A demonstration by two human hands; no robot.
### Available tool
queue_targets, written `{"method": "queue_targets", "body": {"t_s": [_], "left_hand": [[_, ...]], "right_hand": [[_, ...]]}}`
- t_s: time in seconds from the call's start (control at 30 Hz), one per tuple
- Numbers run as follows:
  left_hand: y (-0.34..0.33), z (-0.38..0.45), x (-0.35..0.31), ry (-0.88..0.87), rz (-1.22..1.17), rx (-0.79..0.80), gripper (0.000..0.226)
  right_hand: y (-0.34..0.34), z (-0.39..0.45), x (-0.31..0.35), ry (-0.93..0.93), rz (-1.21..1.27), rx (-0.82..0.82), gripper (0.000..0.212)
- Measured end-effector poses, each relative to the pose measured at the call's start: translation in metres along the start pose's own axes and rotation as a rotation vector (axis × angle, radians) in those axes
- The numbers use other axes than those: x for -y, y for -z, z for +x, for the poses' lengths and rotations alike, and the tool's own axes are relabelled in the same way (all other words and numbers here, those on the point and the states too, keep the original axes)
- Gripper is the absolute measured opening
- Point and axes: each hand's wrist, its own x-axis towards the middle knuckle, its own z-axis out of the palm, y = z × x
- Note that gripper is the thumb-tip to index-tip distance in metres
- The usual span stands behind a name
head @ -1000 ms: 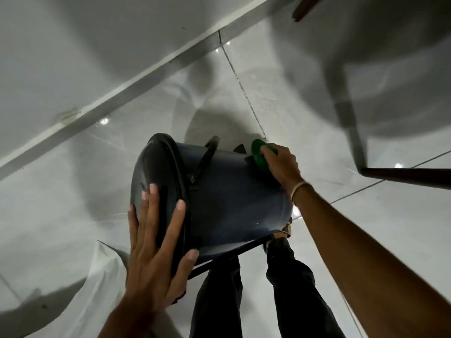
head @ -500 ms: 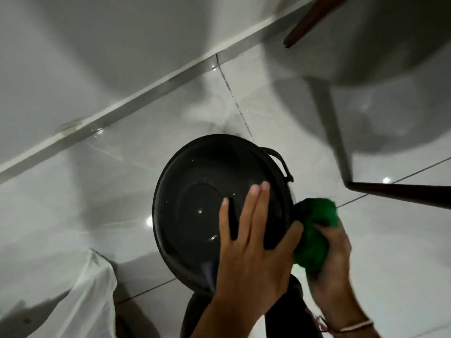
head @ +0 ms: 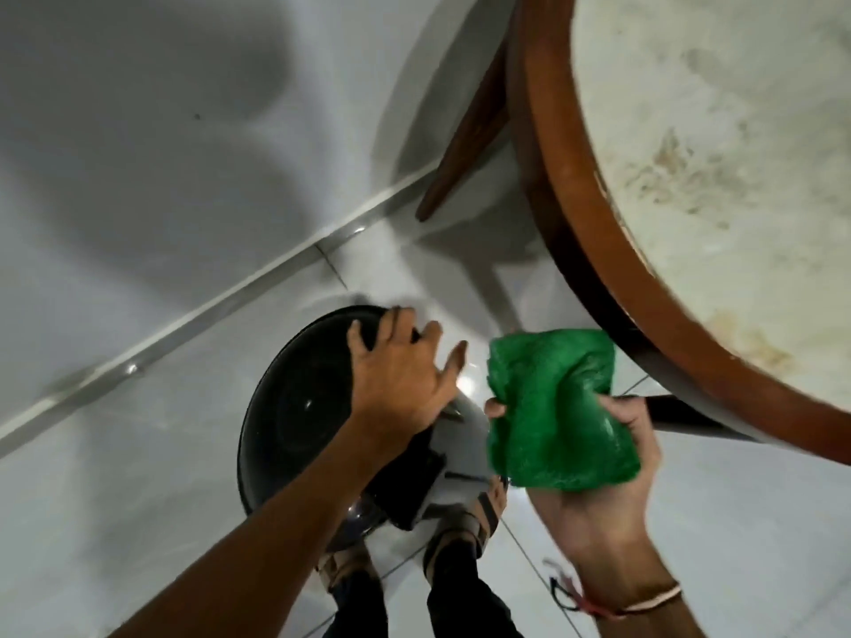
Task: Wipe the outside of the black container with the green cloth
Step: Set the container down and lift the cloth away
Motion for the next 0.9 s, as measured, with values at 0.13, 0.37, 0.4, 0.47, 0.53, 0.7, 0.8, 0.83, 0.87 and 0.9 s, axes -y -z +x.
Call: {"method": "queue_targets", "body": {"t_s": [0.13,0.37,0.4,0.47,0.53,0.7,0.8,0.83,0.87,0.9], "left_hand": [[0.000,-0.009,0.002,0.474,-0.327,-0.088,0.050],[-0.004,-0.041,0.024,0.199,-0.319,-0.152,0.053],[-0.004,-0.046,0.024,0.175,-0.337,-0.145,0.063],[-0.008,-0.051,0.017,0.199,-0.309,-0.163,0.083],[-0.016,-0.050,0.012,0.249,-0.415,-0.241,0.090],[-0.023,-0.044,0.044,0.463,-0.557,-0.270,0.059],[-0.021,-0.042,0.081,0.548,-0.635,-0.325,0.070],[-0.019,-0.044,0.094,0.572,-0.651,-0.328,0.077],[-0.015,-0.045,0.106,0.573,-0.650,-0.318,0.080],[-0.012,-0.046,0.116,0.567,-0.632,-0.287,0.082]], "right_hand": [[-0.016,-0.023,-0.021,-0.158,0.097,0.245,0.069],[-0.045,-0.027,-0.009,-0.105,0.198,0.286,0.048],[-0.049,-0.025,-0.004,-0.085,0.188,0.286,0.047],[-0.059,-0.022,0.006,-0.074,0.148,0.314,0.050],[-0.066,-0.020,0.018,-0.061,0.087,0.330,0.051],[-0.083,-0.019,0.050,-0.006,0.003,0.312,0.061],[-0.087,-0.018,0.064,0.002,-0.008,0.322,0.068],[-0.089,-0.019,0.066,0.009,-0.025,0.315,0.068],[-0.090,-0.019,0.069,0.031,-0.052,0.307,0.067],[-0.091,-0.018,0.071,0.077,-0.088,0.291,0.064]]}}
